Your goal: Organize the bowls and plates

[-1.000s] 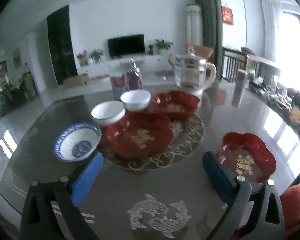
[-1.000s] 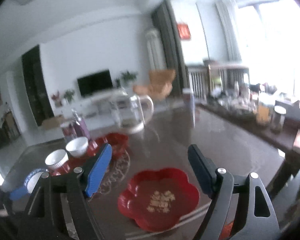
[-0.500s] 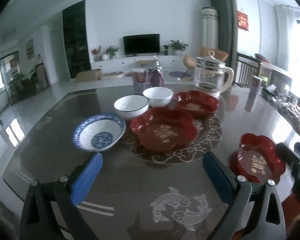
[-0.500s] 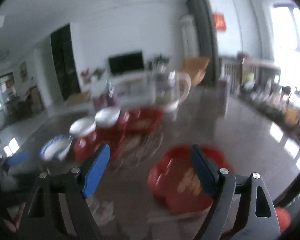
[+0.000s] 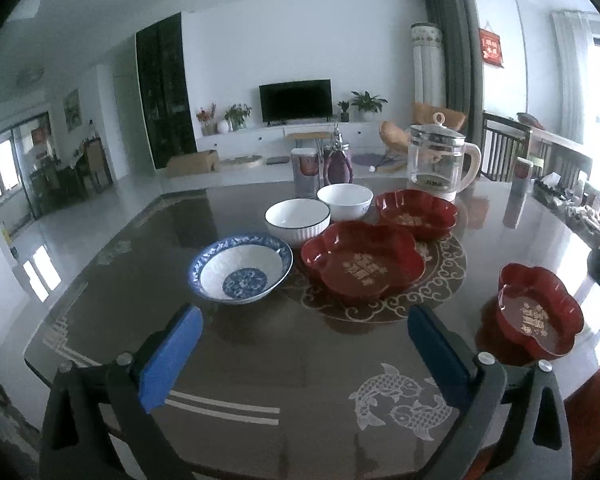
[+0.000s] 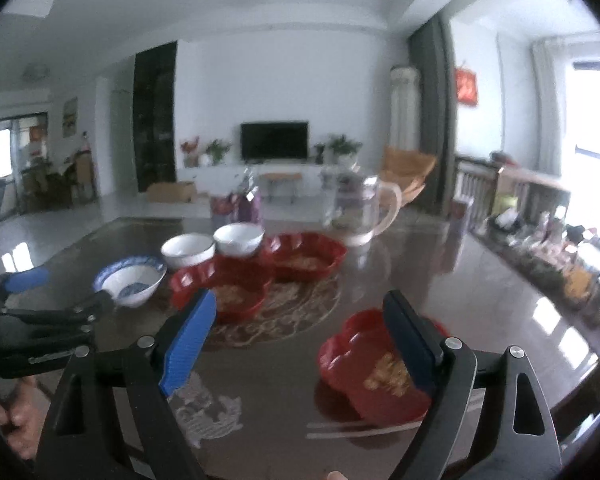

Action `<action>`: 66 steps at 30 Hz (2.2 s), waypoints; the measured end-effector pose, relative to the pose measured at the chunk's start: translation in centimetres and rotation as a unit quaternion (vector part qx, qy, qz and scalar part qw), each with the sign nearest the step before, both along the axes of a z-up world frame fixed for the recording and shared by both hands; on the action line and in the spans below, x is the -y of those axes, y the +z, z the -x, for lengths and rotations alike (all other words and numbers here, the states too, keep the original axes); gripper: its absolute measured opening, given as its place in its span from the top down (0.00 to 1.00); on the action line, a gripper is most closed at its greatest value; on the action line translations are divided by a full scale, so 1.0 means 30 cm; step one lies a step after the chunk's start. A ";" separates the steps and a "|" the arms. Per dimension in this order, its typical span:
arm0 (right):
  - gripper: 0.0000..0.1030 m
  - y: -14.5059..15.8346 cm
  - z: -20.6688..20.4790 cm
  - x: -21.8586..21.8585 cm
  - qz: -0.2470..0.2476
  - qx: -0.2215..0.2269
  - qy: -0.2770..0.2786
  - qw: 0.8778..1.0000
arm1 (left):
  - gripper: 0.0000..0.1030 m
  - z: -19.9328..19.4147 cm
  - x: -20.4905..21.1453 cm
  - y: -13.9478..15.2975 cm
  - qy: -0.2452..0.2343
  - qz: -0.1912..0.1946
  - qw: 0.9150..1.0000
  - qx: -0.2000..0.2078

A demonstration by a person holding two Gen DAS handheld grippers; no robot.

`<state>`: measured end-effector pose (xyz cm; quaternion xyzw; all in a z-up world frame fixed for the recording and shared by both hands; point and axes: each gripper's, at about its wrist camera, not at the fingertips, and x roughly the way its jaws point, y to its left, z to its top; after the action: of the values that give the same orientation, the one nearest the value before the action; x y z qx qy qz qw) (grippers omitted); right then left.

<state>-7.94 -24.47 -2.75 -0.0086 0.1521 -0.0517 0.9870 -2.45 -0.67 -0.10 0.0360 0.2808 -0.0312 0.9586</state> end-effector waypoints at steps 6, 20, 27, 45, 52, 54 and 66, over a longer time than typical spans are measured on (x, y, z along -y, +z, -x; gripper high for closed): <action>0.15 -0.014 -0.012 0.006 -0.010 -0.014 -0.013 1.000 | 0.00 -0.047 -0.056 -0.040 0.015 0.011 0.999 -0.038; 0.15 -0.136 -0.091 -0.041 -0.015 -0.119 0.046 0.992 | 0.00 -0.177 -0.073 -0.217 -0.008 0.047 0.988 -0.148; 0.15 -0.138 -0.097 -0.030 -0.023 -0.112 0.044 0.992 | 0.00 -0.187 -0.044 -0.220 -0.018 0.036 0.988 -0.148; 0.15 -0.149 -0.148 -0.002 -0.049 -0.157 0.059 0.985 | 0.00 -0.504 -0.085 -0.079 -0.136 0.129 0.955 -0.231; 0.15 -0.046 -0.352 0.051 -0.108 -0.213 0.103 0.966 | 0.01 -0.829 -0.074 -0.052 -0.146 0.090 0.945 -0.280; 0.15 -0.017 -0.420 0.065 -0.126 -0.234 0.103 0.959 | 0.01 -0.881 -0.058 -0.054 -0.158 0.090 0.942 -0.284; 0.15 -0.092 -0.723 0.099 -0.204 -0.340 0.096 0.913 | 0.02 -1.040 -0.008 -0.177 -0.144 0.053 0.937 -0.315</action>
<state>13.74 -27.43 -5.50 0.1613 0.4845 0.0820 0.8559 28.76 -0.42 -5.41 0.0140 0.5577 -0.1937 0.8070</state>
